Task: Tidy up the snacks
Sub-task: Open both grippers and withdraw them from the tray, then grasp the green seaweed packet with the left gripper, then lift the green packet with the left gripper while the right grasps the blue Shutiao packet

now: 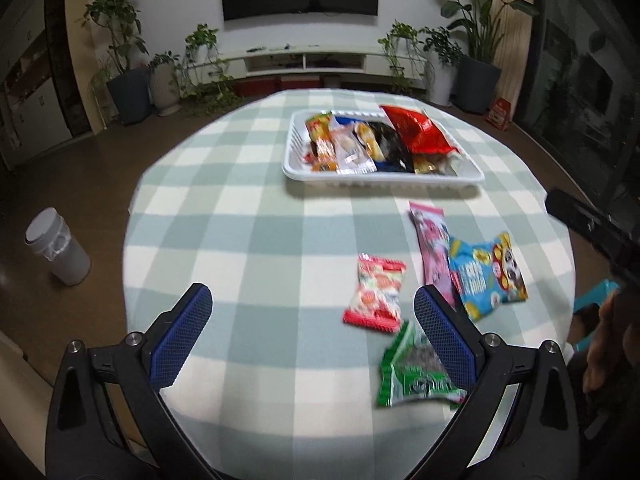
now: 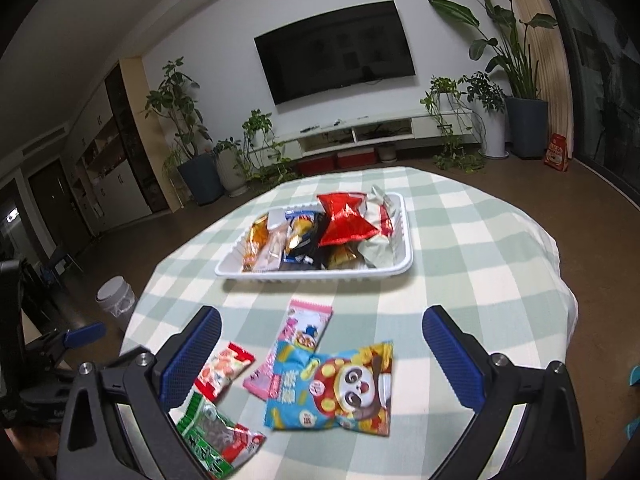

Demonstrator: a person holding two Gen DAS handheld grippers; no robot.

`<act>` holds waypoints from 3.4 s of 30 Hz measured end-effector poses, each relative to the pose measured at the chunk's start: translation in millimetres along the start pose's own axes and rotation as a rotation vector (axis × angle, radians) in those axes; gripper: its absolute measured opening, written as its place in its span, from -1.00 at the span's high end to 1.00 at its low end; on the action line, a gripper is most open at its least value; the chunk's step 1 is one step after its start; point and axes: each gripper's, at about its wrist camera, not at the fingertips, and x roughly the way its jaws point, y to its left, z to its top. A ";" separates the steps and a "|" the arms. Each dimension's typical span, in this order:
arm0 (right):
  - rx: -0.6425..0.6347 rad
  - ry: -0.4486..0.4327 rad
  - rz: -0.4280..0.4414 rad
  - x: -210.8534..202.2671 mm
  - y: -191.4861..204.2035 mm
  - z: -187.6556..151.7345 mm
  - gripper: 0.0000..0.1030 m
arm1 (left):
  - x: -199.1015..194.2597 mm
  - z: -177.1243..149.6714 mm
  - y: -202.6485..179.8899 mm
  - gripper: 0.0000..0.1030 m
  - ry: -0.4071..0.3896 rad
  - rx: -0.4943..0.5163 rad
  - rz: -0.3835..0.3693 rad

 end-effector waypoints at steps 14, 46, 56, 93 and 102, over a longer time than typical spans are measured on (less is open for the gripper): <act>0.030 0.012 0.006 -0.2 -6.3 -3.3 -1.00 | 15.7 -27.5 -56.5 -0.99 0.130 0.600 -0.227; 0.111 0.064 0.100 5.1 -19.1 -2.8 -0.89 | 72.3 -18.1 -95.4 -0.16 0.420 0.942 -0.477; 0.103 0.079 0.106 6.4 -16.4 -4.8 -0.81 | 62.5 -23.9 -105.4 -0.13 0.368 0.981 -0.406; -0.334 0.116 0.226 -14.3 20.5 5.5 -0.69 | 32.3 -17.8 -25.1 0.60 0.246 0.244 -0.574; -0.864 0.376 0.220 21.8 37.7 -25.1 -0.52 | 35.0 -20.4 8.3 0.60 0.169 0.036 -0.642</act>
